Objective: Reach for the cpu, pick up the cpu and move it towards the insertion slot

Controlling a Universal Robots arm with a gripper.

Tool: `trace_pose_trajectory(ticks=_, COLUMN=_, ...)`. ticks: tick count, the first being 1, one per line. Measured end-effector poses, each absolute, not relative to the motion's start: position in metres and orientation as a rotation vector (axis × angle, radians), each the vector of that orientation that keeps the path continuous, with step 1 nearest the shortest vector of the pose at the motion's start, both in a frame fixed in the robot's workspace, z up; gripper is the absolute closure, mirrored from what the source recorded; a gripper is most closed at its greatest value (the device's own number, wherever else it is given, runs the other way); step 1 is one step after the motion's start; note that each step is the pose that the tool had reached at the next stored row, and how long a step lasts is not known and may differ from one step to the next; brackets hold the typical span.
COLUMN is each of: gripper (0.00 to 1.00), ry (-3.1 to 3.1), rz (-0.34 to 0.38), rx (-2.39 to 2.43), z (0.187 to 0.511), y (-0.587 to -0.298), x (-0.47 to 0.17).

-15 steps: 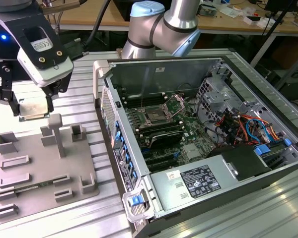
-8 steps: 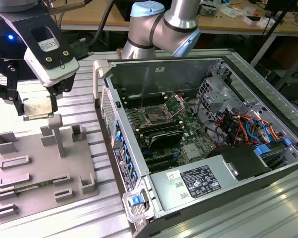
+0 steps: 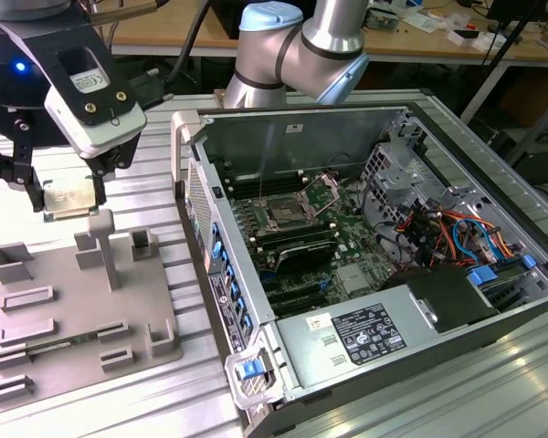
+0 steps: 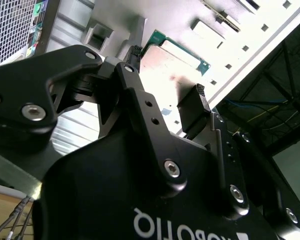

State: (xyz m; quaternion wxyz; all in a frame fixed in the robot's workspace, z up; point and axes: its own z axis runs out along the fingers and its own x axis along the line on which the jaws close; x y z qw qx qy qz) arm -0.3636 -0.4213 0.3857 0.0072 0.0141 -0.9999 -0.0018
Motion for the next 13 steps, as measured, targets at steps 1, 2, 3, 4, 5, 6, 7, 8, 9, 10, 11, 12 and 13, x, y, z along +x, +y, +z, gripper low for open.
trace_pose_trajectory(ticks=1, gripper=0.45, ry=-3.127, rz=-0.006, rx=0.044, z=0.3861, y=-0.4213, x=-0.3636)
trace_pose_trajectory(ticks=2, gripper=0.45, ry=-3.127, rz=-0.005, rx=0.044, z=0.3868, y=-0.4213, x=-0.3636)
trace_pose_trajectory(ticks=3, gripper=0.45, ry=-3.127, rz=-0.005, rx=0.044, z=0.3871, y=-0.4213, x=-0.3636)
trace_pose_trajectory(ticks=4, gripper=0.45, ry=-3.127, rz=-0.005, rx=0.044, z=0.3874, y=-0.4213, x=-0.3636)
trace_pose_trajectory(ticks=5, gripper=0.45, ry=-3.127, rz=-0.006, rx=0.044, z=0.3876, y=-0.4213, x=-0.3635)
trace_pose_trajectory(ticks=6, gripper=0.45, ry=-3.127, rz=-0.005, rx=0.044, z=0.3877, y=-0.4213, x=-0.3634)
trace_pose_trajectory(ticks=7, gripper=0.45, ry=-3.127, rz=-0.005, rx=0.044, z=0.3878, y=-0.4213, x=-0.3630)
trace_pose_trajectory(ticks=8, gripper=0.45, ry=-3.127, rz=-0.005, rx=0.044, z=0.3878, y=-0.4213, x=-0.3622)
trace_pose_trajectory(ticks=9, gripper=0.45, ry=-3.127, rz=-0.005, rx=0.044, z=0.3878, y=-0.4213, x=-0.3613)
trace_pose_trajectory(ticks=10, gripper=0.45, ry=-3.127, rz=-0.005, rx=0.044, z=0.3877, y=-0.4213, x=-0.3605)
trace_pose_trajectory(ticks=11, gripper=0.45, ry=-3.127, rz=-0.005, rx=0.044, z=0.3877, y=-0.4213, x=-0.3600)
trace_pose_trajectory(ticks=12, gripper=0.45, ry=-3.127, rz=-0.005, rx=0.044, z=0.3877, y=-0.4213, x=-0.3591)
trace_pose_trajectory(ticks=13, gripper=0.45, ry=-3.127, rz=-0.005, rx=0.044, z=0.3877, y=-0.4213, x=-0.3585)
